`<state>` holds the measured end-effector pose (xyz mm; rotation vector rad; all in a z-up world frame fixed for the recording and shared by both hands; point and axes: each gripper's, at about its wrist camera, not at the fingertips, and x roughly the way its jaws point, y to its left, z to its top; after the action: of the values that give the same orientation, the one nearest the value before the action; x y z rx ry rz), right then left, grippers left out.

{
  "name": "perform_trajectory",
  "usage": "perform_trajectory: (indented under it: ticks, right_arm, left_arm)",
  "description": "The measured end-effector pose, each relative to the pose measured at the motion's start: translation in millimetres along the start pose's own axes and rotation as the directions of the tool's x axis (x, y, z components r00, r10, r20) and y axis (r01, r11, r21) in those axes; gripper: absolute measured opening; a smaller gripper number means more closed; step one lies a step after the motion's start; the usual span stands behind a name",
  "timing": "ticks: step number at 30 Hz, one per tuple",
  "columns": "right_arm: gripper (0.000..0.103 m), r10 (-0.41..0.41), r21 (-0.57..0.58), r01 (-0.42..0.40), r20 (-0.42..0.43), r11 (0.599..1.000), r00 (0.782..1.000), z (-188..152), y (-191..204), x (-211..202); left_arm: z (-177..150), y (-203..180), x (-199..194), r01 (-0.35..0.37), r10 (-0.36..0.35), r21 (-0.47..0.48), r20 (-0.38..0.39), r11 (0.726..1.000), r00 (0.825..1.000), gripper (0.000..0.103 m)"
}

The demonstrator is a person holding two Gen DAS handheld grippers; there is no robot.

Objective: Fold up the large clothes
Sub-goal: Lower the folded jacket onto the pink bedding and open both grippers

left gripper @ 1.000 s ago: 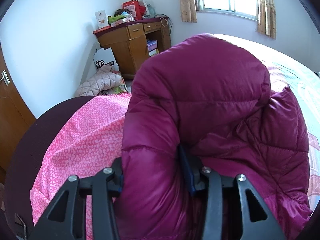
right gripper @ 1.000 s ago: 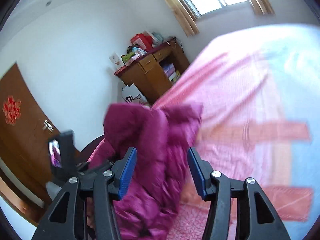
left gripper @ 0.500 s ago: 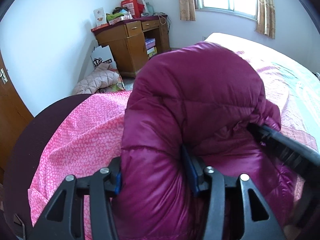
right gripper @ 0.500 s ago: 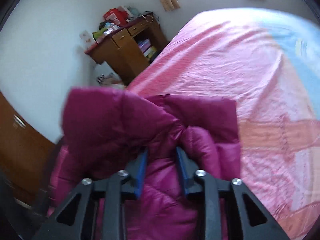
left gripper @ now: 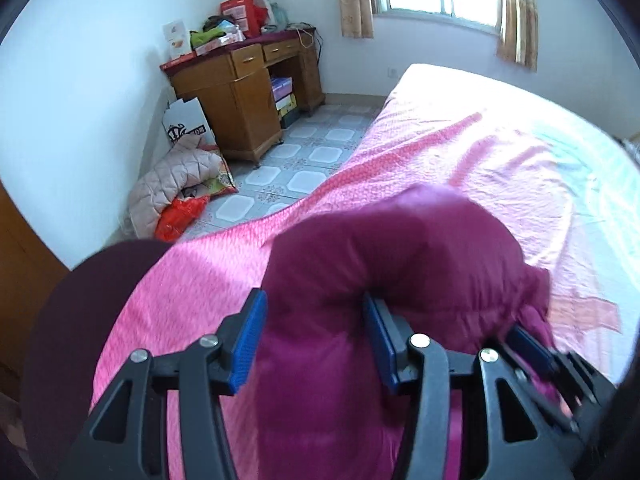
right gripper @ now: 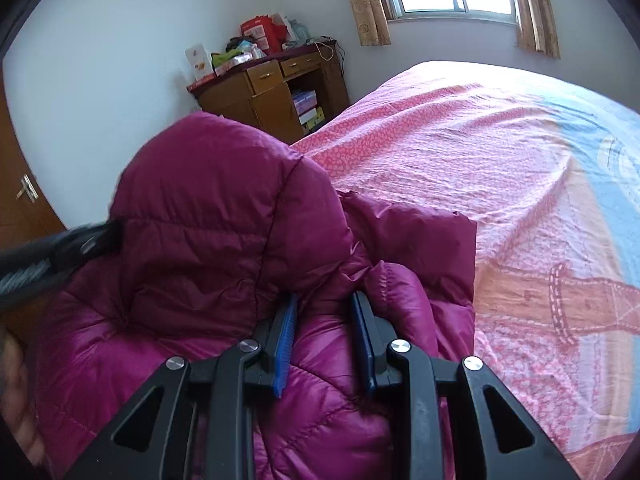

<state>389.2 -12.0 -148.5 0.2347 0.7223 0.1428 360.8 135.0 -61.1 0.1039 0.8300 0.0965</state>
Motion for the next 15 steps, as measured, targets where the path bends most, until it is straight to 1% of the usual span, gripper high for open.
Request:
perform_trajectory:
  ticks: [2, 4, 6, 9, 12, 15]
  right_arm:
    - [0.029, 0.012, 0.013, -0.012, 0.000, 1.000, 1.000, -0.2, -4.8, -0.9]
    - [0.029, 0.019, 0.020, -0.019, 0.000, 1.000, 1.000, -0.2, -7.4, -0.6]
    - [0.029, 0.028, 0.026, -0.028, -0.001, 0.999, 1.000, 0.0, -10.4, 0.3]
    - [0.029, 0.029, 0.025, -0.029, -0.003, 0.999, 1.000, -0.5, -11.9, 0.7]
    - [0.029, 0.016, 0.012, -0.016, -0.005, 1.000, 1.000, 0.0, -11.0, 0.7]
    - [0.030, -0.011, -0.020, 0.011, -0.008, 1.000, 1.000, -1.9, -5.7, -4.5]
  left_arm:
    - [1.0, -9.2, 12.2, -0.058, 0.058, 0.056, 0.004, 0.997, 0.998, 0.053]
    - [-3.3, -17.3, 27.2, -0.096, 0.098, 0.102, -0.022, 0.990, 0.995, 0.053]
    - [-7.5, -18.9, 33.7, -0.121, 0.124, 0.115, -0.022, 0.986, 0.992, 0.053]
    - [-10.6, -19.1, 38.5, -0.137, 0.140, 0.117, -0.015, 0.984, 0.990, 0.053]
    - [-11.9, -16.4, 38.6, -0.129, 0.131, 0.108, -0.016, 0.986, 0.991, 0.054]
    - [-12.0, -11.9, 38.1, -0.144, 0.146, 0.098, -0.015, 0.985, 0.989, 0.064]
